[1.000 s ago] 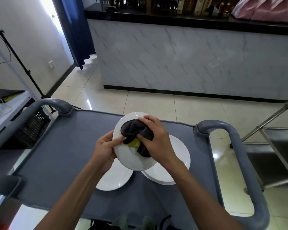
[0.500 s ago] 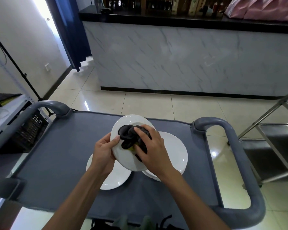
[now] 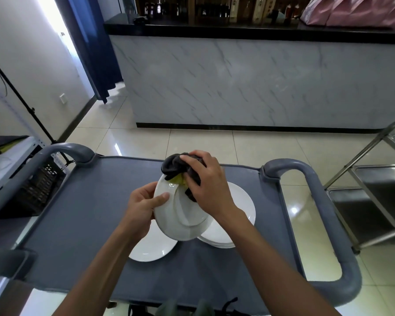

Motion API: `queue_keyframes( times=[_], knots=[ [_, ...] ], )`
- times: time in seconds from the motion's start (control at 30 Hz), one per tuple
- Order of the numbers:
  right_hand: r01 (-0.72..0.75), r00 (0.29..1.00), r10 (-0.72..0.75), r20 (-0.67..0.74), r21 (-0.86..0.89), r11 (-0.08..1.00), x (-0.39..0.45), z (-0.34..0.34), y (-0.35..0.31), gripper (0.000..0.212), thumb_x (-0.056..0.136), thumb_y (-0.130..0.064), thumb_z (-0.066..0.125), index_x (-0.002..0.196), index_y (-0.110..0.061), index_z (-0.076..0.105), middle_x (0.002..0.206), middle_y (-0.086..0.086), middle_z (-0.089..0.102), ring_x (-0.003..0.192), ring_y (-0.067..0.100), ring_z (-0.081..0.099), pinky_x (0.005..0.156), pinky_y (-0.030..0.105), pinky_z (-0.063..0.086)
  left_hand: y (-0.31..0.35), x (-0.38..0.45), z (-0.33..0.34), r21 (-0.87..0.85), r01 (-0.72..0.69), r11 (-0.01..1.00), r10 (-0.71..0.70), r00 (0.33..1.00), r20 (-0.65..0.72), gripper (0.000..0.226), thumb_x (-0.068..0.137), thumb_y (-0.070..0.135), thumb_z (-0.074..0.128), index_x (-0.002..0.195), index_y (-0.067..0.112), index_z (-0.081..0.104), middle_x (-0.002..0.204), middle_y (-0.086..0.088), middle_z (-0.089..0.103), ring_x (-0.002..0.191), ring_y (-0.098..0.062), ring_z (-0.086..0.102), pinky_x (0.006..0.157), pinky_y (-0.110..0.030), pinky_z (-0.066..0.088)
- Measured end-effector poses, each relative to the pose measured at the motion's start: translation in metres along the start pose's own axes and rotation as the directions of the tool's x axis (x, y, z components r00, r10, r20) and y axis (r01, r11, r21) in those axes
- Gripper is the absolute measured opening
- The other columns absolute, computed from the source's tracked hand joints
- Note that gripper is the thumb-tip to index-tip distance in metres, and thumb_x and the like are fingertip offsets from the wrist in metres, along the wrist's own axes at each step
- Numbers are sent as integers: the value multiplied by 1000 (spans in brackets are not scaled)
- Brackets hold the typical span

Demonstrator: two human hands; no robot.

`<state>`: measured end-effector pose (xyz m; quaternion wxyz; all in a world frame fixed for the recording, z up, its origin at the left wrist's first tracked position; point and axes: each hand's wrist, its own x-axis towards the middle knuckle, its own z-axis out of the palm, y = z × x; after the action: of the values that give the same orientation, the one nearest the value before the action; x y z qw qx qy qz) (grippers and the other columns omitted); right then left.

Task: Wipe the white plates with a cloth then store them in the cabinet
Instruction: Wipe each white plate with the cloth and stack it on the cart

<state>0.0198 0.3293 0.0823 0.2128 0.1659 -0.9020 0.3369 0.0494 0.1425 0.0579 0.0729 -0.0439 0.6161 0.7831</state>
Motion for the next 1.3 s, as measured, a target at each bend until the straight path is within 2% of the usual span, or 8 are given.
queue_keyframes(
  times=[0.17,0.33,0.47,0.6,0.73,0.93,1.13,1.3],
  knots=[
    [-178,984,178,7,95,979,14,-9,6,39,94,-22,63,133,-25,62,122,-3,54,113,18,54,96,43,49,2,-3,-4,-88,-27,996,24,999,-30,37,81,8,67,116,3,71,104,-19,74,85,-29,70,65,-33,58],
    [-374,925,379,28,248,894,13,-22,26,38,94,-18,63,132,-24,63,118,-4,55,109,10,56,97,20,43,6,0,-11,-213,-26,977,4,994,-106,35,79,11,64,113,5,71,97,-11,73,82,-24,68,66,-30,58],
    [-436,895,444,36,282,855,2,-23,33,37,94,-18,63,130,-25,63,114,-4,56,105,8,56,93,13,39,11,5,-14,-298,-28,954,-19,988,-155,22,87,10,60,104,14,74,96,-5,74,85,-20,69,68,-29,59],
    [-451,882,470,12,309,838,-12,-16,32,36,95,-17,63,131,-26,62,114,-7,56,103,5,55,85,1,37,19,13,-13,-355,-52,933,-29,975,-219,25,98,10,51,112,19,70,106,-3,73,97,-21,68,78,-35,59],
    [-388,908,419,-21,334,859,-23,-5,17,39,95,-14,62,133,-24,61,120,-9,53,112,6,53,97,15,41,25,18,-4,-390,-60,919,-51,963,-266,28,100,11,49,121,19,66,126,-9,67,115,-31,60,100,-57,44],
    [-227,967,245,-62,218,949,-36,16,-21,42,96,-15,62,137,-22,58,133,-2,49,121,19,49,101,40,45,28,22,11,-417,-125,900,-13,949,-314,35,100,7,49,133,11,60,128,-13,67,112,-31,65,94,-49,55],
    [-66,997,69,-38,65,996,-47,32,-48,42,99,-20,59,140,-26,56,140,1,49,123,23,48,92,42,45,29,23,9,-426,-136,895,-8,948,-319,20,99,10,51,108,14,68,96,-11,71,93,-31,65,86,-49,55],
    [-134,990,138,-19,141,981,-49,31,-28,43,97,-16,60,139,-26,56,140,-4,48,124,19,48,99,43,45,27,19,-8,-429,-115,896,-23,953,-303,26,101,13,50,122,17,65,118,-11,72,104,-33,68,83,-54,58]
  ],
)
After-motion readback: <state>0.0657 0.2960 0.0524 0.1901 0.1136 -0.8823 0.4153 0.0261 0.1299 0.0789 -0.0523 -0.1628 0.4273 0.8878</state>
